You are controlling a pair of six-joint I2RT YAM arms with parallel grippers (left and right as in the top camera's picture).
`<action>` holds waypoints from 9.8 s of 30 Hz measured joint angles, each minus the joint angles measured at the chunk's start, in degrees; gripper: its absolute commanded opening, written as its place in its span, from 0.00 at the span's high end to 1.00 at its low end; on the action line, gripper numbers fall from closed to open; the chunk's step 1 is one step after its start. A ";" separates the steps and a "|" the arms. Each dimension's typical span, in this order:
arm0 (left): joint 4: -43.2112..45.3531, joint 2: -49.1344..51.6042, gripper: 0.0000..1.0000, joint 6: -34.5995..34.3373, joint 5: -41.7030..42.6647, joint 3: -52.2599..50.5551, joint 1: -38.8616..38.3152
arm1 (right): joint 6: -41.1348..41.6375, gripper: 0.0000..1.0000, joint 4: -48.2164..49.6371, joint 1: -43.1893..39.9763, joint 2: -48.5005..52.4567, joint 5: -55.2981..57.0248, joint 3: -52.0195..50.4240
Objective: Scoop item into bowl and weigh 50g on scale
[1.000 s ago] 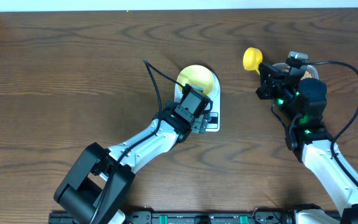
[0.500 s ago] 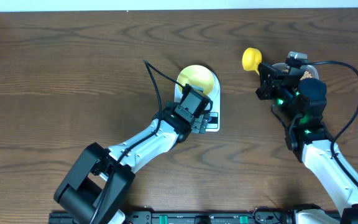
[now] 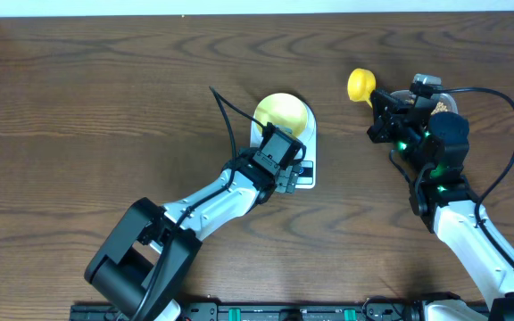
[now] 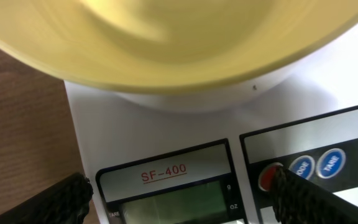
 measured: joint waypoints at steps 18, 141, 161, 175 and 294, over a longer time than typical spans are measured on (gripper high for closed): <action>0.94 0.17 0.06 0.00 -0.04 0.00 0.00 | 0.00 0.99 -0.02 0.00 0.00 -0.02 0.00; -6.38 -8.33 0.07 -0.15 -2.32 -0.63 -0.31 | 0.00 0.99 -3.30 -0.02 0.00 -1.11 0.00; -6.43 -8.33 0.07 -0.15 -2.32 -0.63 -0.35 | 0.00 0.99 -4.24 0.00 0.00 -1.09 0.00; -6.43 -8.33 0.07 -0.15 -2.32 -0.63 -0.44 | 0.00 0.99 -6.10 0.00 0.00 -1.09 0.00; -11.28 -23.85 0.07 5.05 -7.13 -0.76 23.26 | -11.80 0.99 -16.24 -9.42 0.00 -2.23 0.00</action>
